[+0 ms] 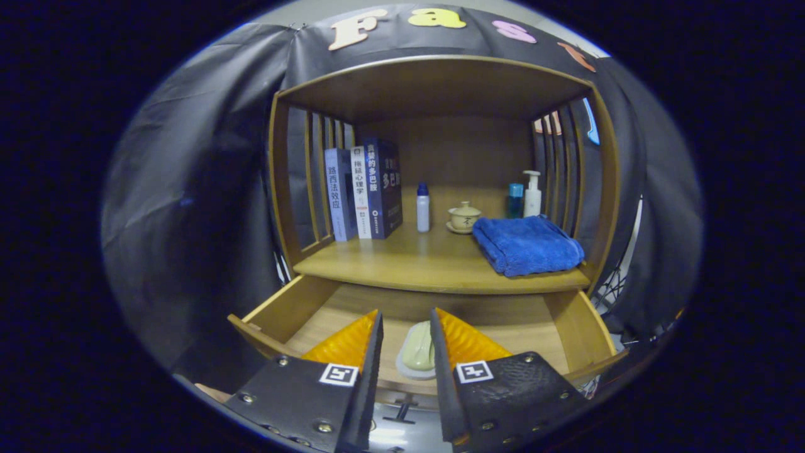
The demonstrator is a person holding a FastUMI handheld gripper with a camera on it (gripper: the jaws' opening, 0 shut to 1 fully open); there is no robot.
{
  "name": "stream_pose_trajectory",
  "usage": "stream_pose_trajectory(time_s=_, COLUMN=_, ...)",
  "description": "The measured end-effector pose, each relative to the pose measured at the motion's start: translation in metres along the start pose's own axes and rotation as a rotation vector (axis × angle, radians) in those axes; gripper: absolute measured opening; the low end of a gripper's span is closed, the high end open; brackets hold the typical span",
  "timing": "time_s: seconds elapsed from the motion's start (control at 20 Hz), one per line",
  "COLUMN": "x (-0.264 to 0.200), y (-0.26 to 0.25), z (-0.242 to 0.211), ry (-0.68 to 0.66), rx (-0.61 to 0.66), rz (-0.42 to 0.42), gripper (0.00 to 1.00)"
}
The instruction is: Pull open the drawer, take out the items inside it, and place them on the countertop above the cabinet.
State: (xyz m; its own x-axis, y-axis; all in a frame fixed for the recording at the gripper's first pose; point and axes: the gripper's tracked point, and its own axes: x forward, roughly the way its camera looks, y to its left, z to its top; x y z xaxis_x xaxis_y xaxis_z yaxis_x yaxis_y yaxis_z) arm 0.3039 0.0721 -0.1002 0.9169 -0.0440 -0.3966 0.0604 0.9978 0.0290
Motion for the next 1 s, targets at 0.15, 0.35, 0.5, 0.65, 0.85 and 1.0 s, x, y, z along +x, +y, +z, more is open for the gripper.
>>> stream_pose_trajectory(time_s=0.15, x=0.028, y=-0.003, z=-0.013, ry=0.066, rx=-0.021, rz=-0.022, gripper=0.42)
stream_pose_trajectory(time_s=0.35, x=0.061, y=-0.008, z=-0.029, ry=0.143, rx=-0.038, rz=-0.057, gripper=0.43)
stream_pose_trajectory(time_s=0.5, x=0.082, y=-0.016, z=-0.043, ry=0.212, rx=-0.045, rz=-0.083, gripper=0.43)
stream_pose_trajectory(time_s=0.65, x=0.088, y=-0.017, z=-0.058, ry=0.284, rx=-0.004, rz=-0.099, gripper=0.43)
stream_pose_trajectory(time_s=0.85, x=0.098, y=-0.024, z=-0.075, ry=0.352, rx=0.003, rz=-0.126, gripper=0.43)
stream_pose_trajectory(time_s=1.0, x=0.104, y=-0.031, z=-0.086, ry=0.396, rx=0.008, rz=-0.143, gripper=0.43)
